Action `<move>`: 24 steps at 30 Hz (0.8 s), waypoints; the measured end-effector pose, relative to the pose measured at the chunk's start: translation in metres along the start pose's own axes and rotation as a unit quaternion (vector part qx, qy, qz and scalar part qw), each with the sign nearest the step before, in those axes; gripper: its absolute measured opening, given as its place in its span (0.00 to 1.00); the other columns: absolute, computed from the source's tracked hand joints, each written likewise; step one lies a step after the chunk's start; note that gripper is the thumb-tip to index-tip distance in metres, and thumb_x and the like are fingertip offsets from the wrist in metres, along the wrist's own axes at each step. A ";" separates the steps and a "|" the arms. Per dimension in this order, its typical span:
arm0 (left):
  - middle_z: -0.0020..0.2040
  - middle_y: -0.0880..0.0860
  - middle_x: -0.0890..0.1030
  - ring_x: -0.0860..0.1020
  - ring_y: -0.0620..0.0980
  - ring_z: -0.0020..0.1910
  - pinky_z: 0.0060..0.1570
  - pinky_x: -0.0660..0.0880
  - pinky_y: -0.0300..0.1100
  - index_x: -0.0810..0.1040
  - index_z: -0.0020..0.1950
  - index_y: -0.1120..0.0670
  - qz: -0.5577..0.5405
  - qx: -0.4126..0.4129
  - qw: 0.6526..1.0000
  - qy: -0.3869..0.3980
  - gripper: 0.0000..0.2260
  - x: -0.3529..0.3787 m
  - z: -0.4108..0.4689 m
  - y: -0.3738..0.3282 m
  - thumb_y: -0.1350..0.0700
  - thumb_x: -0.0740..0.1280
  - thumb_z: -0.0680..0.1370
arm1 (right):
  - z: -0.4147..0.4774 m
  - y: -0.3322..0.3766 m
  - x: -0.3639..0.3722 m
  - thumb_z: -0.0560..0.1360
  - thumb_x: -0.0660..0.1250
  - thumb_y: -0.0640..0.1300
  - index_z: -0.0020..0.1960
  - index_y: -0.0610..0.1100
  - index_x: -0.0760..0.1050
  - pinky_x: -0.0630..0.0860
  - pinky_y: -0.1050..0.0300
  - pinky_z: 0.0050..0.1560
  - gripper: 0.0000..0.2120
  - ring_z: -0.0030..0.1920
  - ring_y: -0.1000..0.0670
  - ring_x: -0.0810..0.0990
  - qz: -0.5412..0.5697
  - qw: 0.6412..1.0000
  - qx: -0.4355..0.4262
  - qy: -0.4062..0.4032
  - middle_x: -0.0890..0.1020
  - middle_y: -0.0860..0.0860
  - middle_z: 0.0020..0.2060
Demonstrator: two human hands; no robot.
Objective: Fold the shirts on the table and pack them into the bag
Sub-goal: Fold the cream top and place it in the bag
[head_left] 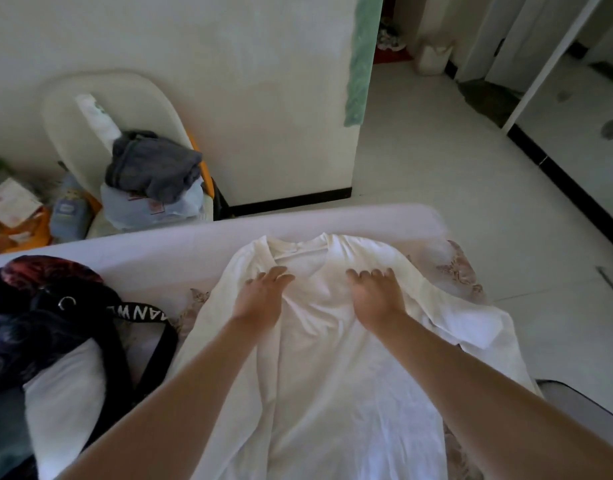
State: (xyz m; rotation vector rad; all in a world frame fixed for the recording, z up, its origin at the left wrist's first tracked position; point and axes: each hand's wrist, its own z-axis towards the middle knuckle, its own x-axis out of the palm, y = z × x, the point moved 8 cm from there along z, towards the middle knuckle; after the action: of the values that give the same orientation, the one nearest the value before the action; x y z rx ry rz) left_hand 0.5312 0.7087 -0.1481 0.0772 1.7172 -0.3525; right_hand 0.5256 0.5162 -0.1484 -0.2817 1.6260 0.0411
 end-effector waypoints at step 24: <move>0.54 0.54 0.74 0.77 0.60 0.48 0.43 0.75 0.51 0.72 0.55 0.55 -0.156 -0.203 0.953 -0.164 0.07 -0.030 -0.066 0.104 0.59 0.63 0.78 | 0.031 0.077 -0.018 0.70 0.66 0.36 0.70 0.42 0.67 0.71 0.42 0.59 0.29 0.67 0.37 0.71 0.178 0.981 0.013 -0.078 0.70 0.39 0.70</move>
State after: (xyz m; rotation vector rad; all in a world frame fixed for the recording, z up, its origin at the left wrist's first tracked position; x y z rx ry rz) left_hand 0.4996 0.8298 -0.1299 -0.5306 1.4367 -0.2209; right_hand 0.5407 0.5997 -0.1445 0.0365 1.5030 0.3066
